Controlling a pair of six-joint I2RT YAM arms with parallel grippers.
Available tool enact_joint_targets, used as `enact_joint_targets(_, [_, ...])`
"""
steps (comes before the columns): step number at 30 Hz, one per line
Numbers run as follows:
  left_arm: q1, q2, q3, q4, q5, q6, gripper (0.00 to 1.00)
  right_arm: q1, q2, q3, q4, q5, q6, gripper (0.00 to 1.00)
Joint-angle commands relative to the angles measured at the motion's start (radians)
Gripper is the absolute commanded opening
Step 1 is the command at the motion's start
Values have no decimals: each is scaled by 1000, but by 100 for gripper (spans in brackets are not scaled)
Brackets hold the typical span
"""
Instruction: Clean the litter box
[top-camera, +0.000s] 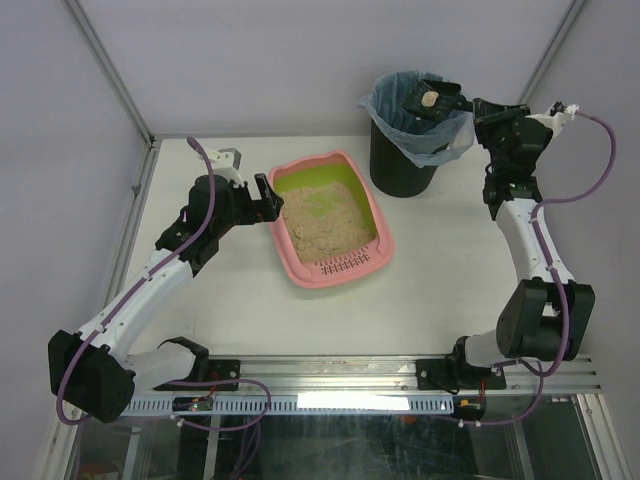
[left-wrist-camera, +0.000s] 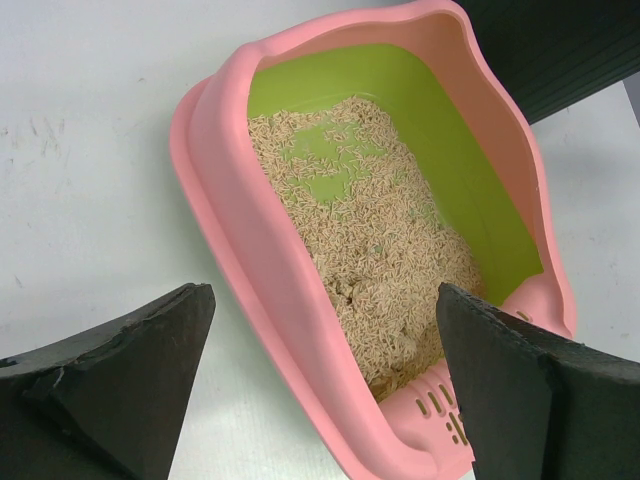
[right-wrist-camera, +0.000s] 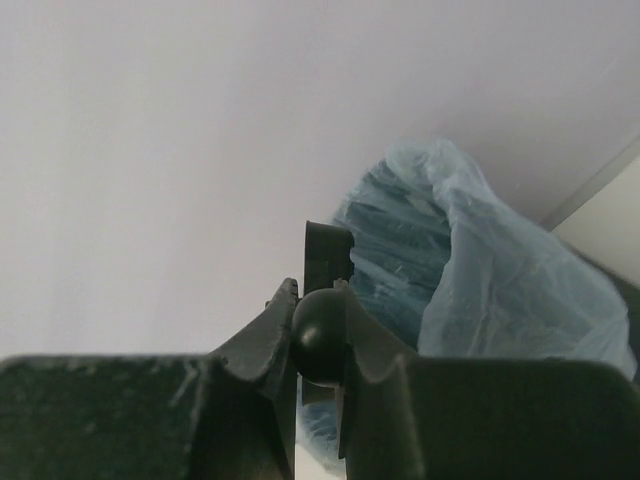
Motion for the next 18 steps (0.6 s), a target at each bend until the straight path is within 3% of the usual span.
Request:
enact_joint_targets(1, [11, -37, 4, 42, 0, -4, 99, -16, 30, 69, 180, -80, -267, 0])
enact_joint_targets(11, [10, -39, 3, 43, 5, -3, 99, -20, 133, 70, 460, -343, -640, 0])
enact_joint_targets(18, [11, -20, 3, 43, 13, -2, 99, -21, 165, 154, 439, -502, -781, 0])
